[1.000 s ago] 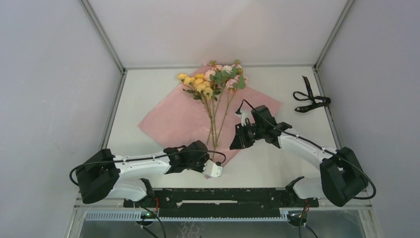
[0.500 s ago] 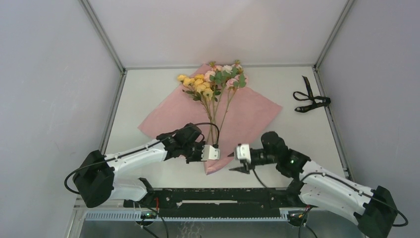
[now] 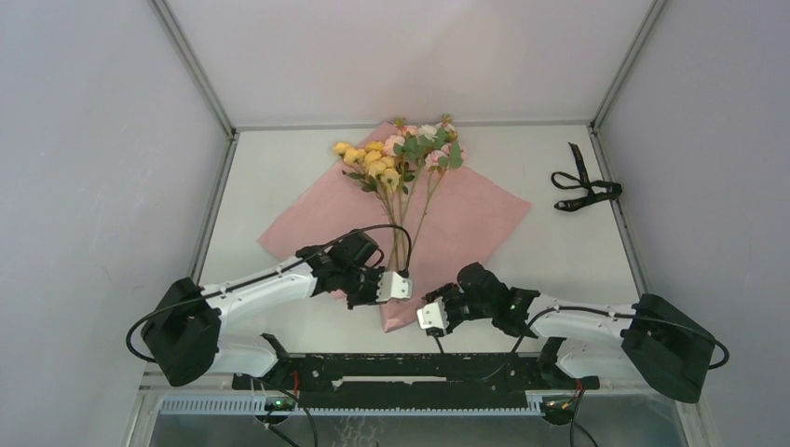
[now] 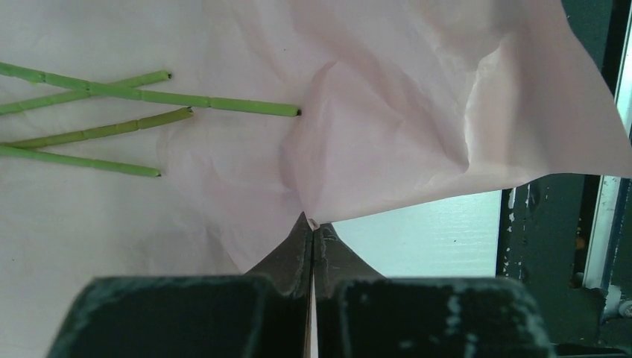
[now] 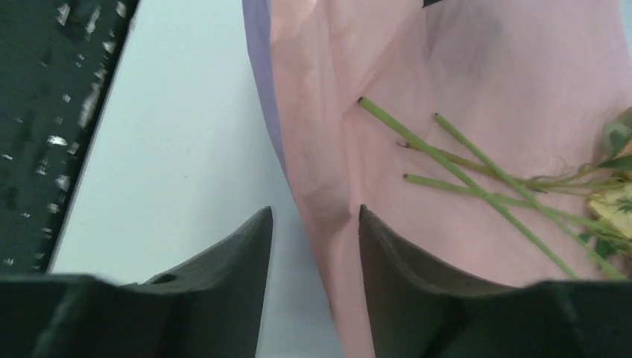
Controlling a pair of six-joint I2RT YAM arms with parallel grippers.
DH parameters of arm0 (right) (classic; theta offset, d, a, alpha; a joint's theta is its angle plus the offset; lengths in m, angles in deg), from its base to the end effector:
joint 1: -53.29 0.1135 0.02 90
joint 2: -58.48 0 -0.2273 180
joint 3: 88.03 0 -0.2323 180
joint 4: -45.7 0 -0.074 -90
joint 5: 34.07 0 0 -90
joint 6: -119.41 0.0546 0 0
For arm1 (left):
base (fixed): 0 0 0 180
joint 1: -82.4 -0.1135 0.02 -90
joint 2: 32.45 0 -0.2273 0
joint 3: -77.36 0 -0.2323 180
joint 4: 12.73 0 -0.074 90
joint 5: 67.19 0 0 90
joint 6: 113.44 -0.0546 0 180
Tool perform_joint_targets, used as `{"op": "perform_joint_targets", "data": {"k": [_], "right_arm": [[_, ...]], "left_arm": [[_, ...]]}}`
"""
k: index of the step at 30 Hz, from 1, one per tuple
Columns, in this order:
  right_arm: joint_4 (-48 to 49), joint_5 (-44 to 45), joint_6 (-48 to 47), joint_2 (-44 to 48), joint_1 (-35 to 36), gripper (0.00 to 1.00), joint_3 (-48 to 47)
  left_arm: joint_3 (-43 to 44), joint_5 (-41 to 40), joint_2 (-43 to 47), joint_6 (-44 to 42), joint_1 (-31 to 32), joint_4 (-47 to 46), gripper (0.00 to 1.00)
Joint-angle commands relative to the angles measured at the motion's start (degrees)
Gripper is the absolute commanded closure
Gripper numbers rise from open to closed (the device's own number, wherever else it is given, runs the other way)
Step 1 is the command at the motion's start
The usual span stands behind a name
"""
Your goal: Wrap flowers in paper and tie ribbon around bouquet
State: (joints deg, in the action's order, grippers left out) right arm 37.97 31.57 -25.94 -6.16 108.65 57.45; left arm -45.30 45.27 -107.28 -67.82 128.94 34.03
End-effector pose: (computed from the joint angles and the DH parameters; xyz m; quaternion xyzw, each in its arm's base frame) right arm 0.1073 0.1949 0.1264 -0.7750 0.4228 0.1895 0.4296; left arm 0.1473 -0.1858 0.1510 0.7120 0.6398 -0.1939 0.2149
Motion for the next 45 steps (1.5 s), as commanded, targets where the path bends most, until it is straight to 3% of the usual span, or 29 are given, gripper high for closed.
{"op": "perform_joint_targets", "data": {"k": [1,2,3,4,7,9,14,21,26,29,32,39,43,45], "right_arm": [[7.5,2.9,0.1,-1.2,0.7,0.65,-2.3],[7.7,3.0,1.8,-1.1,0.6,0.86,-2.3],[7.8,3.2,3.5,-0.9,0.6,0.96,-2.2],[7.7,3.0,5.1,-0.7,0.4,1.00,-2.1],[8.6,1.0,8.0,-0.2,-1.0,1.00,-1.3],[9.7,-2.0,11.1,-0.8,-3.6,1.00,-1.5],[9.7,-7.5,23.4,-2.7,-9.9,1.00,-4.2],[5.8,-12.3,40.9,-6.9,-17.3,1.00,-9.7],[5.9,-14.8,51.3,-9.0,-21.7,1.00,-10.3],[6.3,-15.8,54.2,-10.5,-22.9,1.00,-10.6],[5.9,-16.3,55.1,-12.0,-24.0,1.00,-11.3],[6.9,-17.6,60.5,-15.1,-27.8,1.00,-12.3],[6.6,-16.7,61.5,-15.2,-28.5,0.88,-12.4],[5.6,-16.0,61.6,-14.2,-28.8,0.80,-12.8]], "left_arm": [[4.1,3.3,-0.4,1.3,-1.0,1.5,1.00],[4.4,3.6,-0.5,1.4,-1.3,1.8,0.98],[4.8,3.9,-0.4,1.4,-1.8,2.5,0.89],[5.4,3.8,-0.5,1.0,-2.2,3.4,0.76],[8.1,2.5,-0.9,-2.9,-4.0,10.8,0.37],[10.8,1.9,-1.7,-6.5,-6.1,18.7,0.26],[12.5,1.5,-1.4,-6.3,-9.5,22.6,0.21],[10.4,6.3,2.8,4.5,-8.7,12.4,0.04],[6.7,3.3,1.5,10.9,-5.5,1.8,0.03],[6.5,-1.3,-0.9,14.2,-4.9,-4.1,0.05],[8.5,-3.7,-2.8,15.9,-5.2,-5.6,0.13],[7.8,-0.7,-2.6,19.3,-5.4,-7.8,0.62],[9.9,-2.5,-3.9,21.3,-5.7,-5.8,0.99],[10.3,-3.8,-4.9,21.9,-6.6,-6.8,1.00]]}}
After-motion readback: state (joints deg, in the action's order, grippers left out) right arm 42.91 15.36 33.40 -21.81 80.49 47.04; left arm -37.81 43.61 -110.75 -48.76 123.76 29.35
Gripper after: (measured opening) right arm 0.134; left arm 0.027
